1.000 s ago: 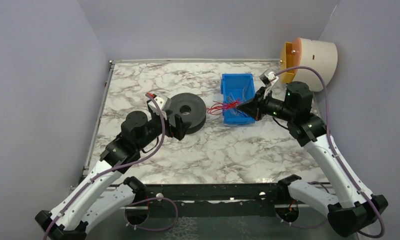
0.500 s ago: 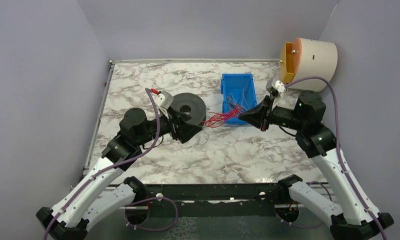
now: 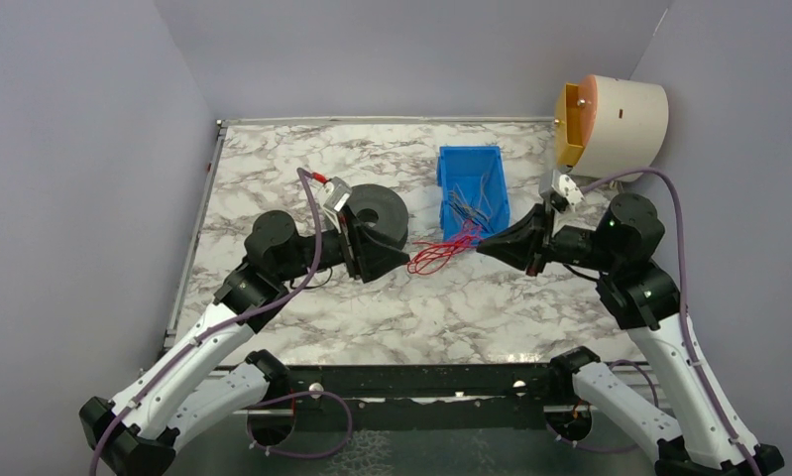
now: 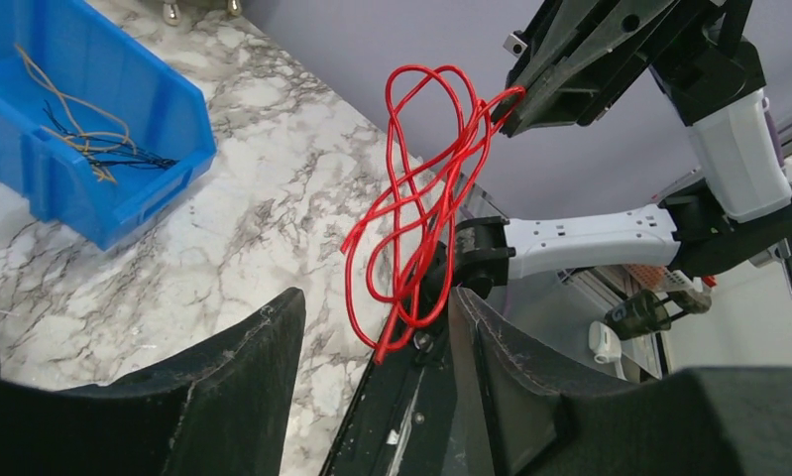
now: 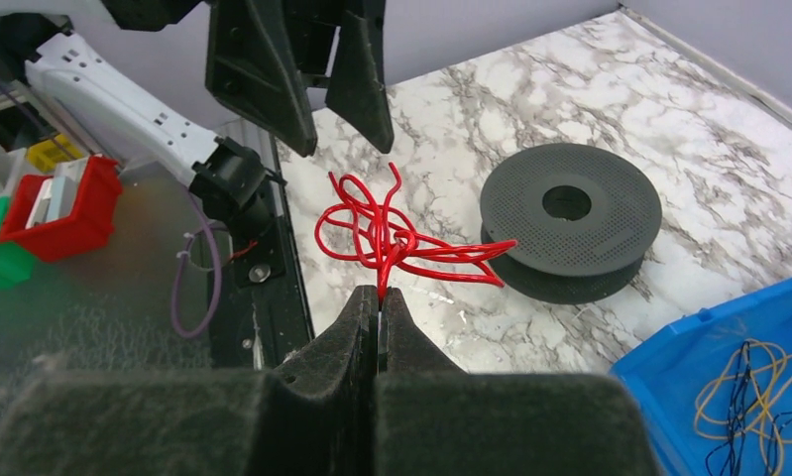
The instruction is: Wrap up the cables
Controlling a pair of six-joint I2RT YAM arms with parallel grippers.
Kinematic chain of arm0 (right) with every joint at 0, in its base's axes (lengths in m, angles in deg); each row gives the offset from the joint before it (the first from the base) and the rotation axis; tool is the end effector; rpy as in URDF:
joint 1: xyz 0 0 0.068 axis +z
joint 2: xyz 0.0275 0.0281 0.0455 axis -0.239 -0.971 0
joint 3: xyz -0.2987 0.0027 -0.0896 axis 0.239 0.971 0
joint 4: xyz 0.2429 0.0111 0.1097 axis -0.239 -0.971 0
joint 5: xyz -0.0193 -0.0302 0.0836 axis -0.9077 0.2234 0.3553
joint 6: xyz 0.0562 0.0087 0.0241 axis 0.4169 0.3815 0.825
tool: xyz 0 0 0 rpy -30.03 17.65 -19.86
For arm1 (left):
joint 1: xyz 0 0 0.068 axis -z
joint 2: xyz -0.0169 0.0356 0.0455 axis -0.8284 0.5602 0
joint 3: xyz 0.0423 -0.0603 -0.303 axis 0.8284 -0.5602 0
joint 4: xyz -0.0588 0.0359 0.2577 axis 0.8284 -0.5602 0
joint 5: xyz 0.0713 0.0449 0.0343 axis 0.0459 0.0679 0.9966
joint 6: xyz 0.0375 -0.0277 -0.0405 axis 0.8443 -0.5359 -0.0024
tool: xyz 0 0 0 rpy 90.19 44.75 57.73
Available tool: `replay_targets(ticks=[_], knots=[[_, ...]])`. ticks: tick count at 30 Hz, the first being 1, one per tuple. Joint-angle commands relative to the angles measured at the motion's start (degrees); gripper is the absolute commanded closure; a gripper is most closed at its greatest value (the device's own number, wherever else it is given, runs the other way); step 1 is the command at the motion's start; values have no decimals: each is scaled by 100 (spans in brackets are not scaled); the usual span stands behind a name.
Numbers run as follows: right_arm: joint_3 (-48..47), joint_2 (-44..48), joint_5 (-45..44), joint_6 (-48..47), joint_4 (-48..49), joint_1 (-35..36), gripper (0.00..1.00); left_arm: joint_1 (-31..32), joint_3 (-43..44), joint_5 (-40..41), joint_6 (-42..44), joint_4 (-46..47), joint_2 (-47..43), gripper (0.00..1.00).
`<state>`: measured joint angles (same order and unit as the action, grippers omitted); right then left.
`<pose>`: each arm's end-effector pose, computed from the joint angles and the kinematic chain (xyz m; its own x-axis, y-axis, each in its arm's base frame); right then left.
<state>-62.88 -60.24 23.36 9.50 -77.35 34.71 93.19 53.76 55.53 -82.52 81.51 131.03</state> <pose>0.1071 0.0798 0.4317 -0.1392 -0.0184 -0.9901 -0.9432 0.3070 0.1270 0.1221 -0.1245 0.3912 -0.5115 -0.1795 -0.8403 0.7887 0.2901 -0.5420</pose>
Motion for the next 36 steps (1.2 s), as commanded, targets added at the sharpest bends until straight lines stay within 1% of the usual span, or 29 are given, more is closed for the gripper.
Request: replay_targets(ticks=[1,9,14,16,19,21,33,36], knots=[[111,122,572,-68,-63,-15,99,10,-49,-374,-335,622,96,45],[221,130,1235,73,278,-14,99,10,-91,-949,-514,1039,385,47],[174,59,1389,116,336,-19,99,10,-168,-1275,-520,1169,482,50],[175,49,1457,182,408,-15,99,10,-195,-1388,-528,1216,506,53],[201,32,1581,312,532,-19,99,10,-231,-1544,-571,1303,522,55],[210,32,1608,359,581,-14,99,10,-249,-1660,-627,1408,527,57],[193,-29,1672,507,761,-17,99,19,-250,-2221,-693,1616,632,58],[200,-50,1693,531,805,-15,99,19,-253,-2335,-656,1616,642,59]])
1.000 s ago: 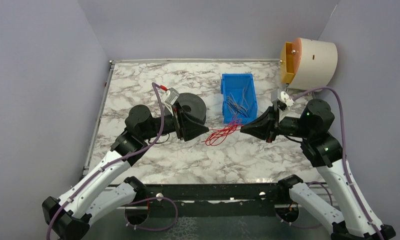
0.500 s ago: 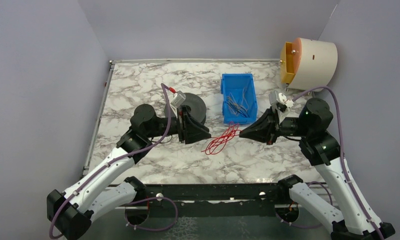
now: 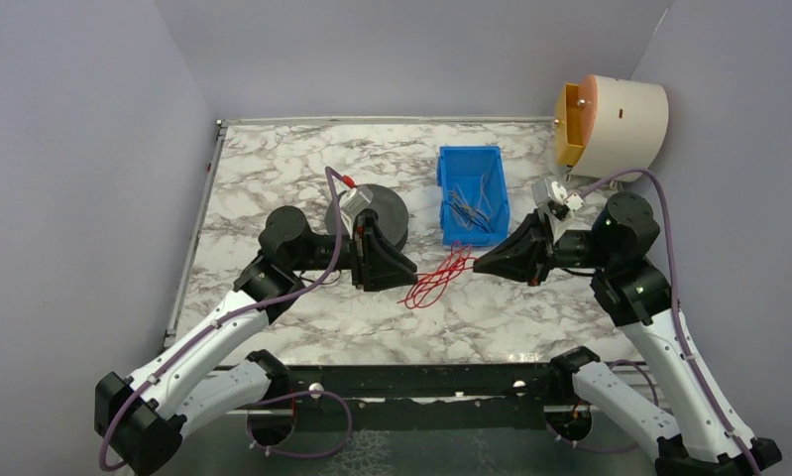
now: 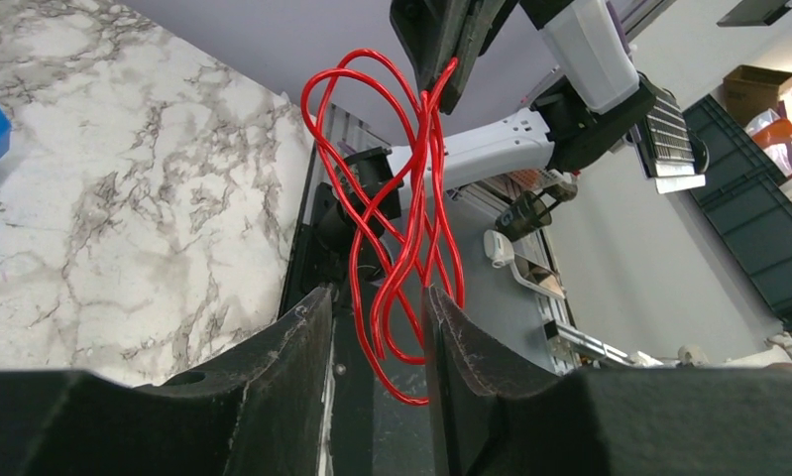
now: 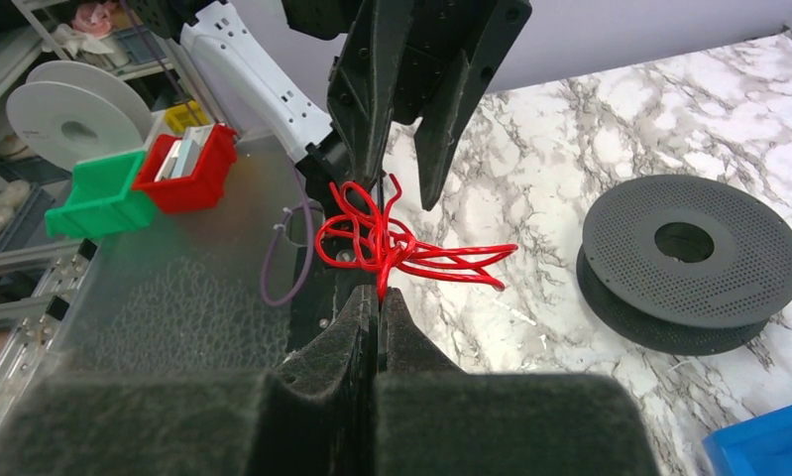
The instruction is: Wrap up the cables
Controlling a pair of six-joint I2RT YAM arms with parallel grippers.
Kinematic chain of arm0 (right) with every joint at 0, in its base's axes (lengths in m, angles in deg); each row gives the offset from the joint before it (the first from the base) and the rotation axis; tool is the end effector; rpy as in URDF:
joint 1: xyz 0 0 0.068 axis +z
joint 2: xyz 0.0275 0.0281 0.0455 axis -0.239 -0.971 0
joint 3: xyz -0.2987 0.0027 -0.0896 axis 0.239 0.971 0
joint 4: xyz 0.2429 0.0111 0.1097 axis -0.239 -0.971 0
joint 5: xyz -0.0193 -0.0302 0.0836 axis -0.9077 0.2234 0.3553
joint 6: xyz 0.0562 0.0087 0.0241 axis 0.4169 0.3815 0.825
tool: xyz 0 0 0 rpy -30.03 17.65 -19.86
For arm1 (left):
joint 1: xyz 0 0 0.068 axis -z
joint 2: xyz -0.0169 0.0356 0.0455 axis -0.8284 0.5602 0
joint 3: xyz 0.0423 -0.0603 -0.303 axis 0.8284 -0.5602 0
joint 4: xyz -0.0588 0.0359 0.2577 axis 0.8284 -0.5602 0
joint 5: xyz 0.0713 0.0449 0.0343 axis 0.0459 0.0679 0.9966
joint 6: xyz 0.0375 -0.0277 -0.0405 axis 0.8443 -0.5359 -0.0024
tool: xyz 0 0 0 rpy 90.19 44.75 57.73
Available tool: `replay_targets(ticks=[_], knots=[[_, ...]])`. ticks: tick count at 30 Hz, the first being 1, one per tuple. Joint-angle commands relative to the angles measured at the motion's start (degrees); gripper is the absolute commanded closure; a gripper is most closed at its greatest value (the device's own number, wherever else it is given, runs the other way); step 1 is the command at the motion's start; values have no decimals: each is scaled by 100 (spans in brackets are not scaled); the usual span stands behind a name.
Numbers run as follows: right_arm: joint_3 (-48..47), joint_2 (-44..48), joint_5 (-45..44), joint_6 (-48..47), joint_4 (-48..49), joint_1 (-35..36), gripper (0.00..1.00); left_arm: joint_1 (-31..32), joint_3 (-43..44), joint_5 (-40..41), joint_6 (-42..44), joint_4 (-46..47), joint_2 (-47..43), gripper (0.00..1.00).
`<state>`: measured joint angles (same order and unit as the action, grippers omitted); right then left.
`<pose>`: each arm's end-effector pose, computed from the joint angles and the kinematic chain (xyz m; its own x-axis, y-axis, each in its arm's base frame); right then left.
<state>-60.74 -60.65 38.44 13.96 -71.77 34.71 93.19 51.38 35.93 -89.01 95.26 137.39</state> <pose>0.1016 0.0845 0.4290 -0.1696 -0.0094 -0.9855 -0.9844 0.0479 0.1690 0.1315 -0.1464 0.3835 -0.5799 -0.0420 -0.8136 0.8147 -0.0244 -0.5794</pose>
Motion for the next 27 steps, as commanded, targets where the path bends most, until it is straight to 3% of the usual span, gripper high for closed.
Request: replay_targets(ticks=[1,9,15,17,19,27], knots=[[-11,-14,196,98,263,-14,99,19,-15,-396,-5,251,15,61],[50,-39,244,221,444,-14,99,53,-7,-502,3,259,7,68],[107,-66,286,215,479,-14,99,63,14,-500,31,264,9,80],[118,-74,298,186,445,-19,99,73,11,-499,35,267,9,85],[123,-77,296,154,406,-16,99,80,15,-488,48,267,-8,100],[126,-83,225,-54,106,-15,99,80,44,-366,93,219,-112,100]])
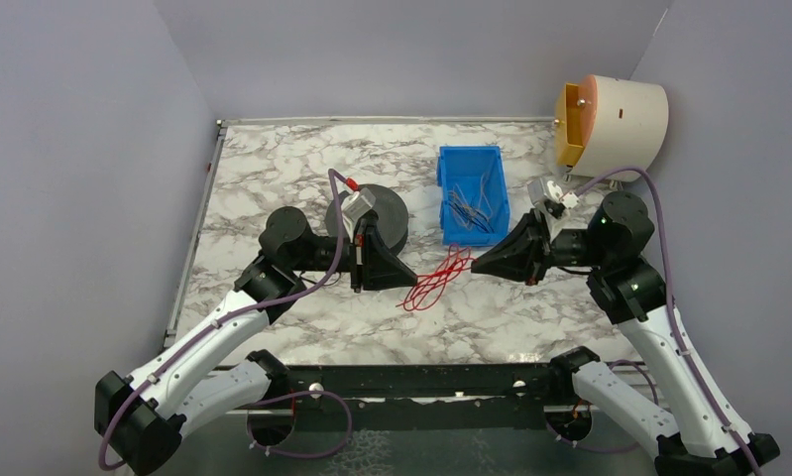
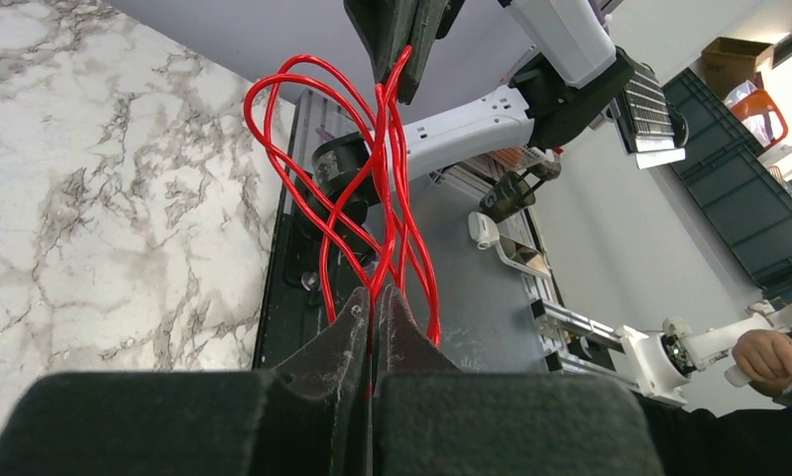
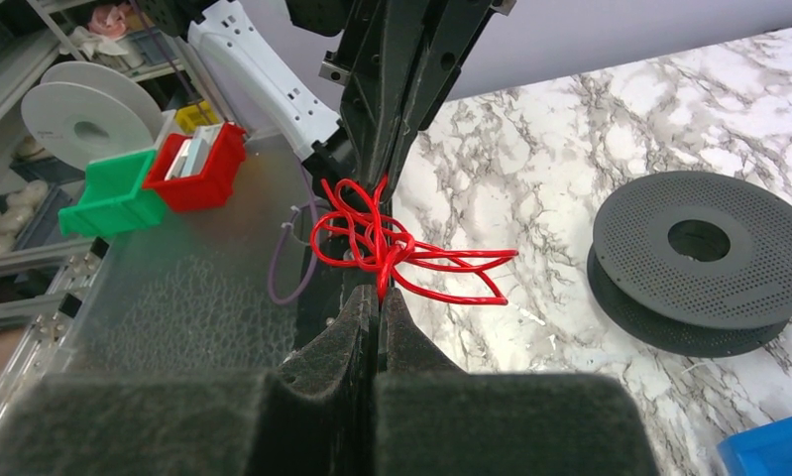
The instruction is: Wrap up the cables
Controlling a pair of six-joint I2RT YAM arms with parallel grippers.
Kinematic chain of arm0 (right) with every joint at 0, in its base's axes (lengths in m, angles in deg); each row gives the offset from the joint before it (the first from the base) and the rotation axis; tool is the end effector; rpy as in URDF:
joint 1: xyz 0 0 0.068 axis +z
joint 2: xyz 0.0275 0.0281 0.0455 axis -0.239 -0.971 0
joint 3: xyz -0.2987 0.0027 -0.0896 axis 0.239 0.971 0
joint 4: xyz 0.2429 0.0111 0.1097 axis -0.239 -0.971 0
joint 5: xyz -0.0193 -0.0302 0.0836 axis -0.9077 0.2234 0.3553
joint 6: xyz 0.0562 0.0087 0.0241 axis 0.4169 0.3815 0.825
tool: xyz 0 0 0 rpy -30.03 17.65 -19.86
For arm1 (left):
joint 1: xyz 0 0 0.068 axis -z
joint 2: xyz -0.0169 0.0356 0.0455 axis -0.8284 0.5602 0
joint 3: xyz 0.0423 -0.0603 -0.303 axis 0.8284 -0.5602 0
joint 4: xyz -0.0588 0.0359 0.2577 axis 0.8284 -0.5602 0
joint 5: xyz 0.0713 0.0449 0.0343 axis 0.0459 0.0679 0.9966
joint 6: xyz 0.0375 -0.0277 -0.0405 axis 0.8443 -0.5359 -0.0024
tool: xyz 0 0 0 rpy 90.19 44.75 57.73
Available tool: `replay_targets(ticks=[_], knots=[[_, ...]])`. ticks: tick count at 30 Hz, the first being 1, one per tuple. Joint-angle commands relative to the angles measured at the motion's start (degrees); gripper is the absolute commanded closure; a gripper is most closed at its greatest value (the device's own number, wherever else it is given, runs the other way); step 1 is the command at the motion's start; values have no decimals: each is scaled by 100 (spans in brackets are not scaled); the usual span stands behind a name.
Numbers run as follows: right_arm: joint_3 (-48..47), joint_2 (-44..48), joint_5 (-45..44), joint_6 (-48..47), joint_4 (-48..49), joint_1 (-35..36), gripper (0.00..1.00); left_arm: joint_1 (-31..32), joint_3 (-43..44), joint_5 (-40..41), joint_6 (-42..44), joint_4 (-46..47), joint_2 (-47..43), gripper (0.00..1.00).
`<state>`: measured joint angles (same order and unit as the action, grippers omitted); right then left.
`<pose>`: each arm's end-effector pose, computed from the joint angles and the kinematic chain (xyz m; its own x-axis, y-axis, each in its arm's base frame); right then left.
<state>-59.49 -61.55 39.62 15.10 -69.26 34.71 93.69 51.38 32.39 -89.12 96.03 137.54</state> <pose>0.1075 0.0871 0.4242 -0.1835 -0.0093 -0.9830 -0.9827 0.0274 0.1832 0.1278 -0.1478 0.3842 -0.5734 -0.0033 -0.8193 0.8166 -0.0832 -0.5712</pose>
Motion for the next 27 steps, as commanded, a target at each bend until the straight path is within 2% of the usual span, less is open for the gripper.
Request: replay_targets(ticks=[1,2,3,5,7,11,14,21,27], knots=[[-23,11,56,-209,-227,-14,99,30,66,13,141,65,-137,100],[-51,25,-5,-235,-312,-14,95,30,99,51,207,-46,-162,100],[-76,34,-74,-288,-394,-14,87,30,144,100,284,-183,-176,100],[-129,67,-222,-387,-586,-19,65,30,251,202,473,-477,-197,100],[-174,108,-336,-478,-749,-19,50,30,346,258,595,-654,-211,100],[-177,224,-639,-498,-820,-14,35,30,568,343,852,-1047,-196,100],[-173,292,-742,-453,-743,-16,31,30,690,337,971,-1211,-161,100],[-74,206,-349,-190,-152,-14,29,30,814,197,1000,-1335,-113,100],[46,-153,448,-20,77,-15,35,29,938,196,1009,-1395,-138,100]])
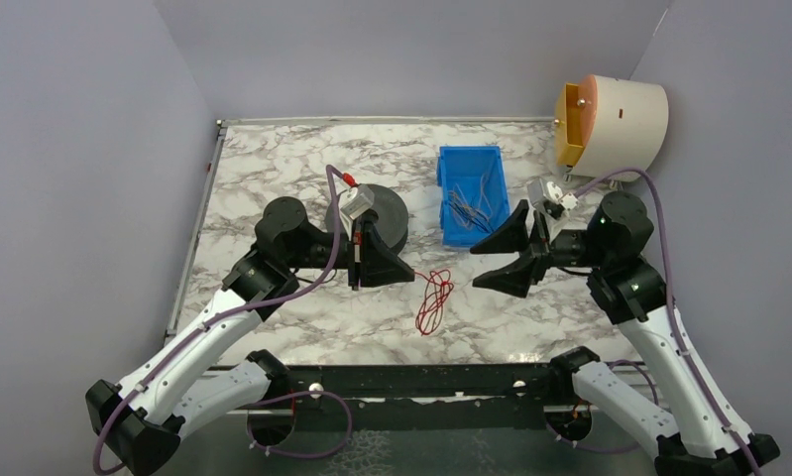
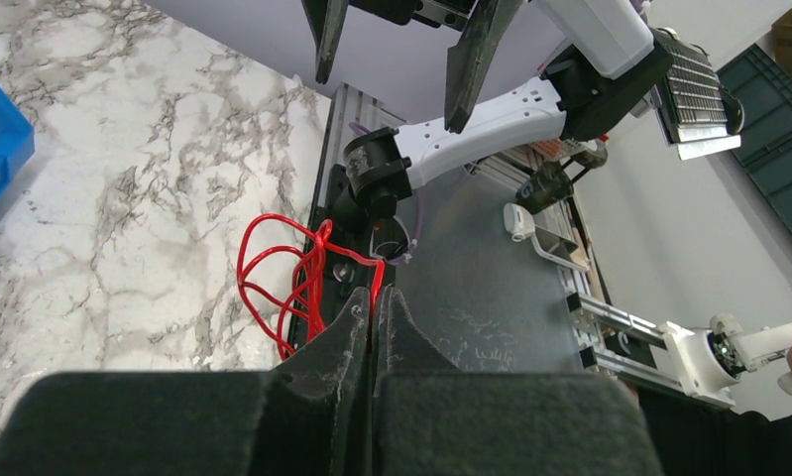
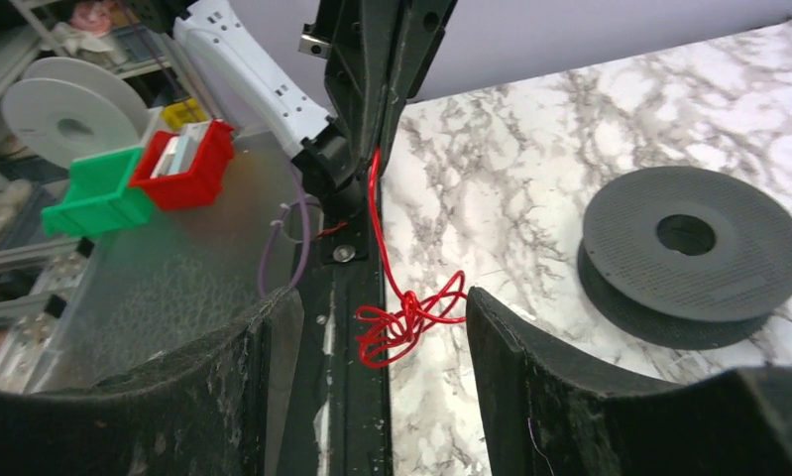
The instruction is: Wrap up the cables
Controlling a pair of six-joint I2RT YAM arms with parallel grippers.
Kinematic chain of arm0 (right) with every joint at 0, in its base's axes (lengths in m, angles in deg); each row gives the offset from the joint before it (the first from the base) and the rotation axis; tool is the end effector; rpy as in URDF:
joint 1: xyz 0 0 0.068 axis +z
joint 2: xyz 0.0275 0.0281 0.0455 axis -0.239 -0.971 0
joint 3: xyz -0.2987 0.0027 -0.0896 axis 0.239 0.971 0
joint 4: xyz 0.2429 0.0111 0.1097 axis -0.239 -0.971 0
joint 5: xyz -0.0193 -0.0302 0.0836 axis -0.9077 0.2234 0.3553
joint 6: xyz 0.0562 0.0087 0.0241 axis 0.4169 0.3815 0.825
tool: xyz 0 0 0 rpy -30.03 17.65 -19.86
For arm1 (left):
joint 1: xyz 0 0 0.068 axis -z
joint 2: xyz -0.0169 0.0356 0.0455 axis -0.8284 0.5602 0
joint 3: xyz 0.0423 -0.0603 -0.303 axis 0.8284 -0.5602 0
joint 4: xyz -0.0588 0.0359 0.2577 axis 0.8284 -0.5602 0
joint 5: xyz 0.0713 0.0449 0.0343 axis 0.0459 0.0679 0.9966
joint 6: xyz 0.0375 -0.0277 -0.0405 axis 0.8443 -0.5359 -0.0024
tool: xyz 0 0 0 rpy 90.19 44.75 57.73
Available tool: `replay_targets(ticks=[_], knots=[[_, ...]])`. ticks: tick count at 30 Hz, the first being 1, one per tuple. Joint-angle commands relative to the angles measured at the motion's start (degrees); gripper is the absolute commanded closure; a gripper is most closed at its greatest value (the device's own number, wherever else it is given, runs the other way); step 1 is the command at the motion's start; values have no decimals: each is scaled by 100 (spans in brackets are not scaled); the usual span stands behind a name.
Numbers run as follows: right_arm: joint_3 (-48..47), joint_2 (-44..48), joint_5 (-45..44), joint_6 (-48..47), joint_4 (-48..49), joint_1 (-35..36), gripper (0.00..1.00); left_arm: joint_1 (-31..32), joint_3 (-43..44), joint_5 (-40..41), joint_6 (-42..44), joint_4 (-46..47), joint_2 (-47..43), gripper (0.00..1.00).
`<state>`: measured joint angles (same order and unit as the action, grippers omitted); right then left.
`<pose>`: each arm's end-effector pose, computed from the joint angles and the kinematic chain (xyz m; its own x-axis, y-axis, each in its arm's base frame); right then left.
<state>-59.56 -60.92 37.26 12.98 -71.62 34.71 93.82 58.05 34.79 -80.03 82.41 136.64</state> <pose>0.1059 0.0857 0.4219 -0.1736 -0.0159 -0.9847 -0.9826 0.0695 0.1721 0.1229 -0.1430 0.4044 -0.5115 0.0206 -0.8590 0.8589 -0.0167 -0.5119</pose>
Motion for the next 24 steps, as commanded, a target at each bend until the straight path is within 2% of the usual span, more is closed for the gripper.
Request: replay_targets(ticks=[1,6,10,18,24], knots=[[89,-276,777,199,315,-14,35,17,274,-68,91,-30,-52,100],[341,-410,879,204,466,18,36,17,313,-178,53,-30,-71,100],[521,-453,559,240,410,75,36,17,436,-83,78,-108,-81,100],[793,-372,-23,477,330,231,44,17,661,281,257,-351,-35,100],[1022,-381,-292,1012,932,698,48,17,701,336,259,-353,5,100]])
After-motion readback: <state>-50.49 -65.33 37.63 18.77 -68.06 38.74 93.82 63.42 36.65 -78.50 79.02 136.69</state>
